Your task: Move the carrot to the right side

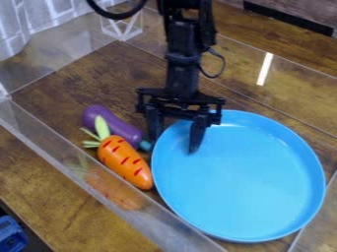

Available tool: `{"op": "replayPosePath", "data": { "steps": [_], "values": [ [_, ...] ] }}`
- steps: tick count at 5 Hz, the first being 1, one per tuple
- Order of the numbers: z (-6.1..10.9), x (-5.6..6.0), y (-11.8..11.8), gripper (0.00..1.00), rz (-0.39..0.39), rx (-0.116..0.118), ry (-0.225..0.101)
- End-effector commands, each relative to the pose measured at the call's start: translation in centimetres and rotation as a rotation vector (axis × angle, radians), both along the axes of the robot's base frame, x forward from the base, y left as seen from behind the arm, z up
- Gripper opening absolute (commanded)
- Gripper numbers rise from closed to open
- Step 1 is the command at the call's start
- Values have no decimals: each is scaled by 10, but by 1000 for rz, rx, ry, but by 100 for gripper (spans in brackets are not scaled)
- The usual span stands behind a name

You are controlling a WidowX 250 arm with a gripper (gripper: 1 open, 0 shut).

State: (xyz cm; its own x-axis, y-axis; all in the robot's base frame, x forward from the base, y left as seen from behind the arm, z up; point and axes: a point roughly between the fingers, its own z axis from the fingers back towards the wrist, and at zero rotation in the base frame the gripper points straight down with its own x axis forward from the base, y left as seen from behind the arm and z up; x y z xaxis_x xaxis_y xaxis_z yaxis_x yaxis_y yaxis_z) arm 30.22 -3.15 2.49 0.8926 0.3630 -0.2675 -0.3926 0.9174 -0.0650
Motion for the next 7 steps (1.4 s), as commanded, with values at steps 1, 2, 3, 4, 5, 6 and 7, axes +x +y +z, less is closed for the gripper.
{"op": "replayPosePath", "data": {
  "steps": [1,2,3,4,5,6,7],
  "values": [
    [22,0,16,0,50,-1,-91],
    [24,-5,21,0,64,1,-87],
    [20,-9,30,100,102,2,-90],
    [20,-8,31,100,92,8,-97],
    [20,-7,33,100,82,14,-105],
    [20,-5,35,100,72,20,-112],
    [20,-4,37,100,62,26,-120]
  ]
}}
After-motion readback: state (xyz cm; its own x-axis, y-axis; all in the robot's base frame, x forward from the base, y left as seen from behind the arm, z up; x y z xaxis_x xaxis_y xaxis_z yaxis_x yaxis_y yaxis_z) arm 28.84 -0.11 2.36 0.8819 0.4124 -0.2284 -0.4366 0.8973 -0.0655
